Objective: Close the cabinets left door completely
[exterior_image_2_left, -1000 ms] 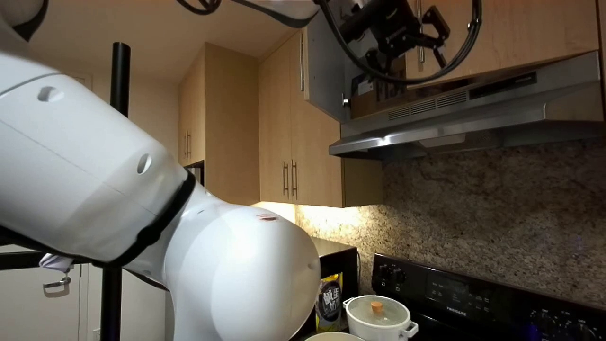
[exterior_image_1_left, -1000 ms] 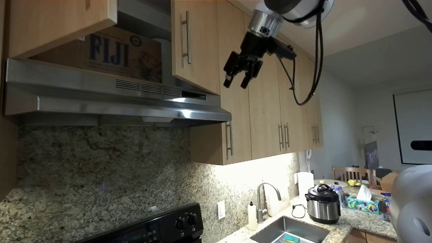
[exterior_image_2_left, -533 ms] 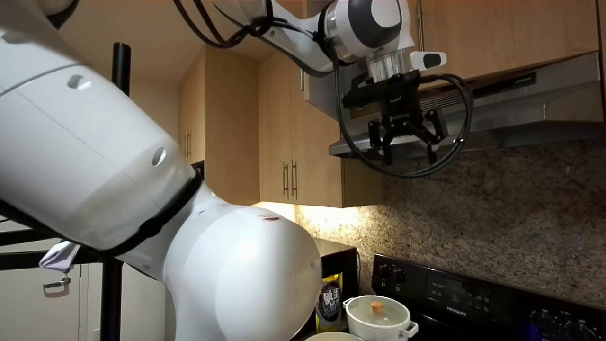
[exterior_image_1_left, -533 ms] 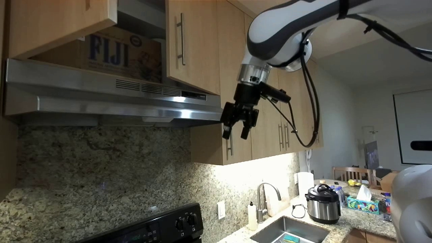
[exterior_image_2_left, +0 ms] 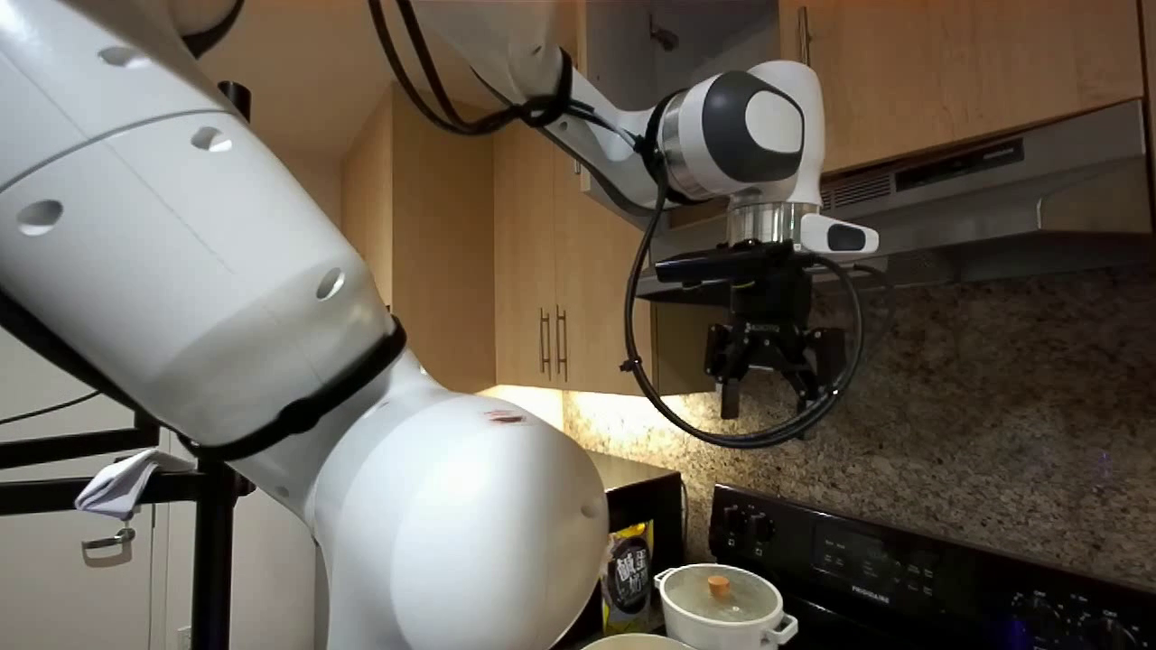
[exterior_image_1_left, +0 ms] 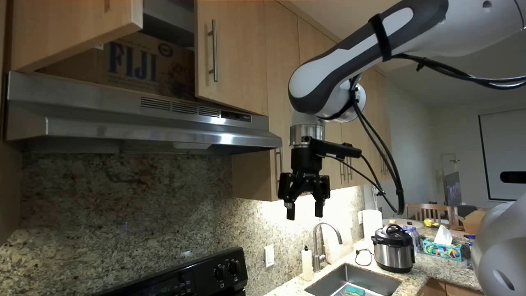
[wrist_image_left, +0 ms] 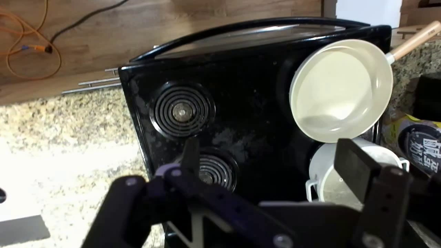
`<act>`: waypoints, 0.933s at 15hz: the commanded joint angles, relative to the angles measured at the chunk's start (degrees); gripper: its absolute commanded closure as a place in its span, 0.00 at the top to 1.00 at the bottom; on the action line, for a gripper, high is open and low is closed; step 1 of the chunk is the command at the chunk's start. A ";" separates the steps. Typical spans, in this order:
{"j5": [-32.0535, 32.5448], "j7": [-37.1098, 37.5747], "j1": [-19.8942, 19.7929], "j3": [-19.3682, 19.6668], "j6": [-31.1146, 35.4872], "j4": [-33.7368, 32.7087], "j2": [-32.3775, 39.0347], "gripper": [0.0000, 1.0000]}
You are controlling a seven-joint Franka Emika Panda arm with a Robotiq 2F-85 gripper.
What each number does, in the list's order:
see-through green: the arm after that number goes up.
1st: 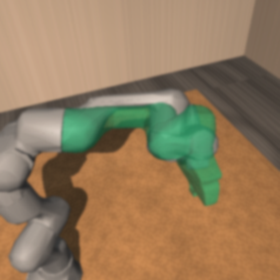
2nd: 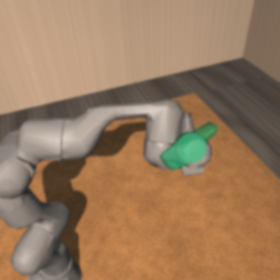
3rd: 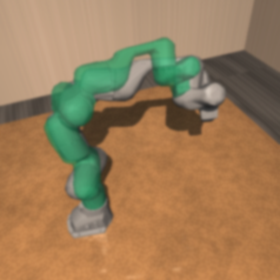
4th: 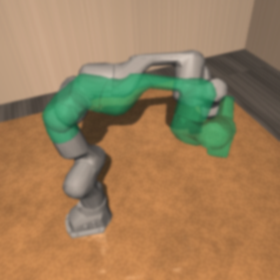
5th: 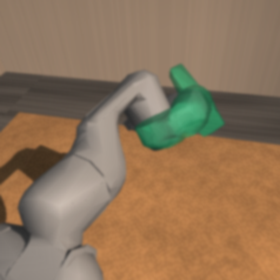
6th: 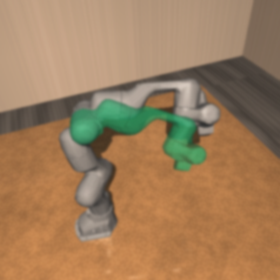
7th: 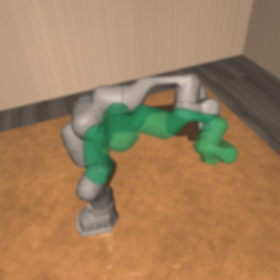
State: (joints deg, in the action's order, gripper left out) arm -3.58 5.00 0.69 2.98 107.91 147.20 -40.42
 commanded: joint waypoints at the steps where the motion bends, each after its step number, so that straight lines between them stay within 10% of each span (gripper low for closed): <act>1: -4.41 2.12 -1.26 -0.12 -1.71 1.43 1.54 1.00; 14: -4.06 0.73 -2.59 -0.43 -0.90 1.95 2.16 1.00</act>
State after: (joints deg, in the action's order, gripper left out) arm -7.22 6.15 -1.08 3.24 107.18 149.26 -38.31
